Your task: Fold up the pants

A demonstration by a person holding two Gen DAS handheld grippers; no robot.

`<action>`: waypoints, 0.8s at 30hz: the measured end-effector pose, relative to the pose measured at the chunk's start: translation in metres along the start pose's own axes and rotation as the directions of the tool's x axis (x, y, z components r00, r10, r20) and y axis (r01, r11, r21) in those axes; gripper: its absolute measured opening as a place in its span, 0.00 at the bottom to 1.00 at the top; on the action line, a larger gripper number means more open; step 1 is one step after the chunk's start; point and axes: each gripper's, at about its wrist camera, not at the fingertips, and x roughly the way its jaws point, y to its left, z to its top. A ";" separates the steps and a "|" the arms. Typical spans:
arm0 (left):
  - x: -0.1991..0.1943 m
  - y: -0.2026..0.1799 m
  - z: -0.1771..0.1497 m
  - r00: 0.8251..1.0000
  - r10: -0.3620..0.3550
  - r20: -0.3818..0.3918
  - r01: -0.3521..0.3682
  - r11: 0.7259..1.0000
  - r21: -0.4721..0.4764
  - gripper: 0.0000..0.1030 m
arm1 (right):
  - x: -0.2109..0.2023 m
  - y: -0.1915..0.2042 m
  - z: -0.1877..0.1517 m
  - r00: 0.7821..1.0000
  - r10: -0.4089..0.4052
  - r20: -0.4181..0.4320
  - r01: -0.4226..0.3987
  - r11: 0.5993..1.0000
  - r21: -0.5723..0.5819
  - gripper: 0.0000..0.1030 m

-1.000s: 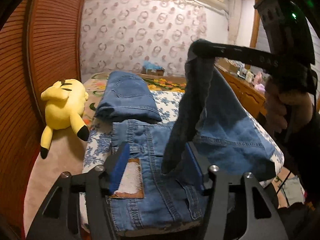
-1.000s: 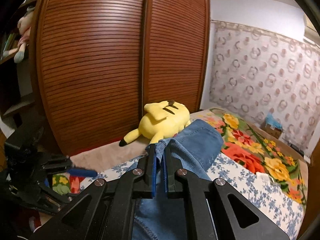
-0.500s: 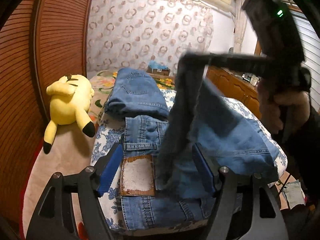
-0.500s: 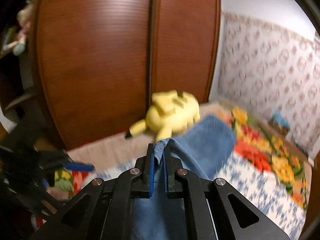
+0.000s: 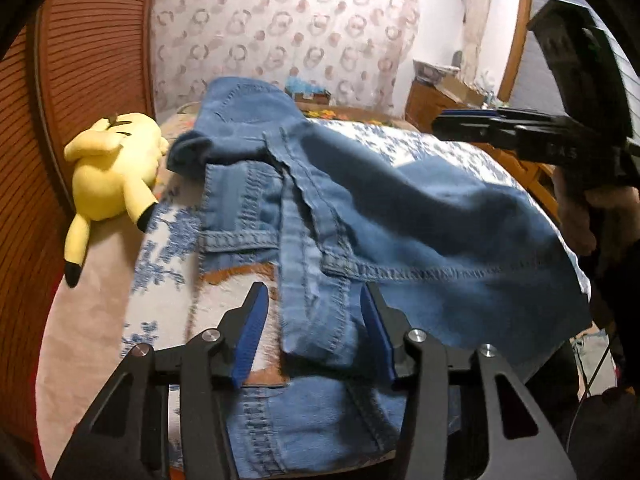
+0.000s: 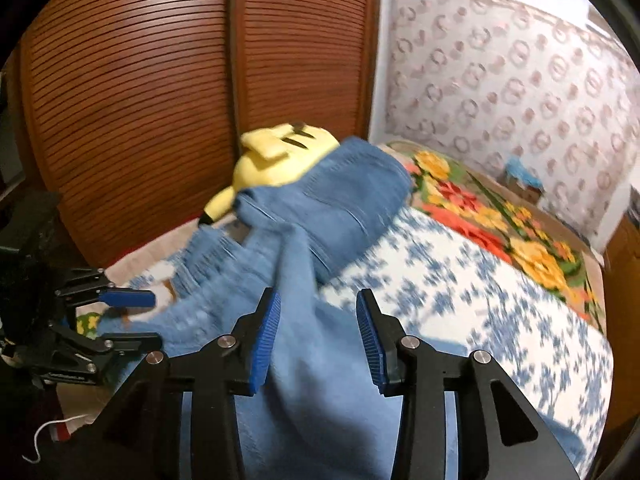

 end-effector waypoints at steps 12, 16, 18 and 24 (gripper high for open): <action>-0.086 -0.003 0.008 0.984 0.047 0.170 -0.047 0.999 -0.004 0.12 | -0.019 -0.010 -0.028 0.997 -0.072 0.019 0.069 0.990 0.125 0.40; -0.099 0.011 -0.001 0.990 0.088 0.110 -0.088 0.996 -0.003 0.13 | -0.028 -0.013 -0.040 0.997 -0.078 0.024 0.074 0.986 0.147 0.40; -0.091 0.018 -0.007 0.994 0.092 0.062 -0.092 0.996 -0.011 0.16 | -0.030 -0.014 -0.044 0.997 -0.074 0.023 0.070 0.985 0.160 0.40; -0.069 0.018 -0.010 0.993 0.119 0.016 -0.118 0.993 -0.026 0.52 | -0.038 -0.021 -0.062 0.995 -0.095 -0.001 0.094 0.977 0.192 0.40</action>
